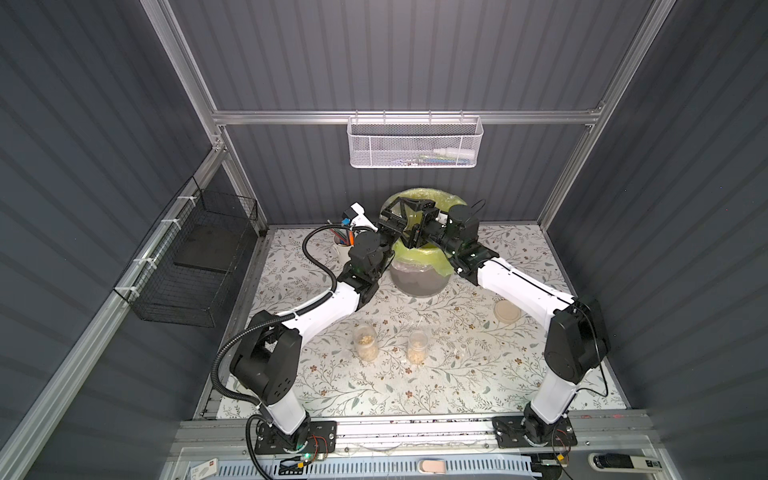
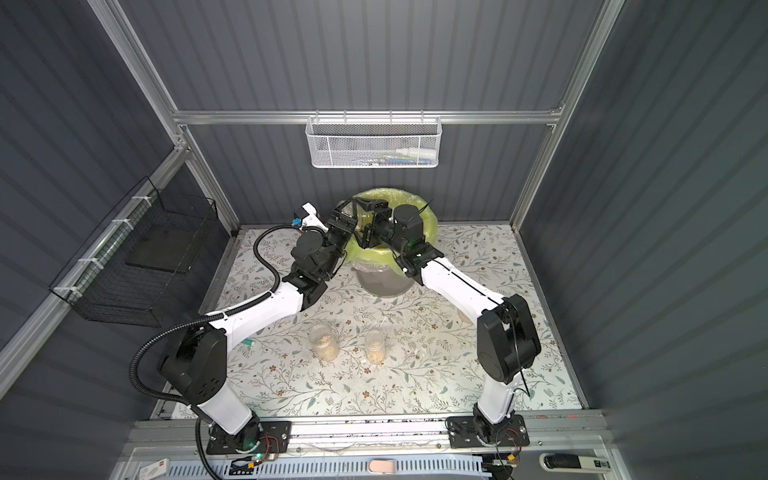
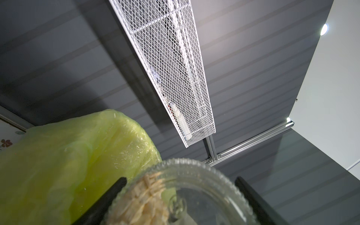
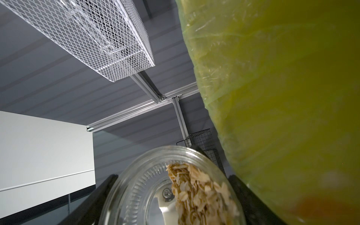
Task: Empty expired oatmeal from jars
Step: Move the trash bin to the center of the board.
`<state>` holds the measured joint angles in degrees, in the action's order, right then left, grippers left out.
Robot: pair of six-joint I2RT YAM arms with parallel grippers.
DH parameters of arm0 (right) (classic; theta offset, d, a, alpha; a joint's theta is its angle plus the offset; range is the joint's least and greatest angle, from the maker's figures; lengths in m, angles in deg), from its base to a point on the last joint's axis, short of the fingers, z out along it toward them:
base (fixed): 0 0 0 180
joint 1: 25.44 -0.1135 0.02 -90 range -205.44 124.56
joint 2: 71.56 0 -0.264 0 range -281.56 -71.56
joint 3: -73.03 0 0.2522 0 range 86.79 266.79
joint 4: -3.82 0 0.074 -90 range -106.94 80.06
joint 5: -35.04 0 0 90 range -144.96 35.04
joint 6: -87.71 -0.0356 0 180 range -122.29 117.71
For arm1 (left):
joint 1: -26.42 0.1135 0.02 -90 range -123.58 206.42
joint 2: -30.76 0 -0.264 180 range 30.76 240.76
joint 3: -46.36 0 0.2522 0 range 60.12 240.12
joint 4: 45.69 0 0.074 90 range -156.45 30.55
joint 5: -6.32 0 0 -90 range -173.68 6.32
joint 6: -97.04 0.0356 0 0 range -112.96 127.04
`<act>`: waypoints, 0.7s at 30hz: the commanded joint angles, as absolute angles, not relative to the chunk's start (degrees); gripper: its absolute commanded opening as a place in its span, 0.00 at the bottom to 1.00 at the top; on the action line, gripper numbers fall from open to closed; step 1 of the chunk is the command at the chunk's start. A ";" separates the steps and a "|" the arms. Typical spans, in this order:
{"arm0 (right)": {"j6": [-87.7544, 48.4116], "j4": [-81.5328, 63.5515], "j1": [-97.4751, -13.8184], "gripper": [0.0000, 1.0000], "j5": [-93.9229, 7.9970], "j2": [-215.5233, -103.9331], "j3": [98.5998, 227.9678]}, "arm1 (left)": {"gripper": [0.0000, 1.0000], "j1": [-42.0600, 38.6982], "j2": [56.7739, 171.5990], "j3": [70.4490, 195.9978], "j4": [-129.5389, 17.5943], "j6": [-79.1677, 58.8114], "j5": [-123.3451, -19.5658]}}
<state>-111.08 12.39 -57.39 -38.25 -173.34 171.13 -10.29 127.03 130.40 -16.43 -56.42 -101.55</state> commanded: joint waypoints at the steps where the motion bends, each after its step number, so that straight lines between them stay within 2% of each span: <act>1: -110.46 17.13 -57.28 0.50 -36.24 -173.08 173.36 | 0.61 -10.58 128.87 133.61 -19.42 -55.09 -100.41; 3: -110.69 17.66 -57.02 0.51 -36.24 -173.17 173.30 | 0.56 -10.58 129.56 134.65 -19.53 -54.88 -100.06; 16: -112.31 19.56 -54.46 0.67 -33.14 -173.05 173.21 | 0.39 -10.58 133.45 140.08 -20.74 -54.18 -98.45; 21: -112.66 19.77 -54.07 0.75 -32.91 -172.69 172.49 | 0.37 -10.58 134.54 140.49 -19.89 -54.29 -98.36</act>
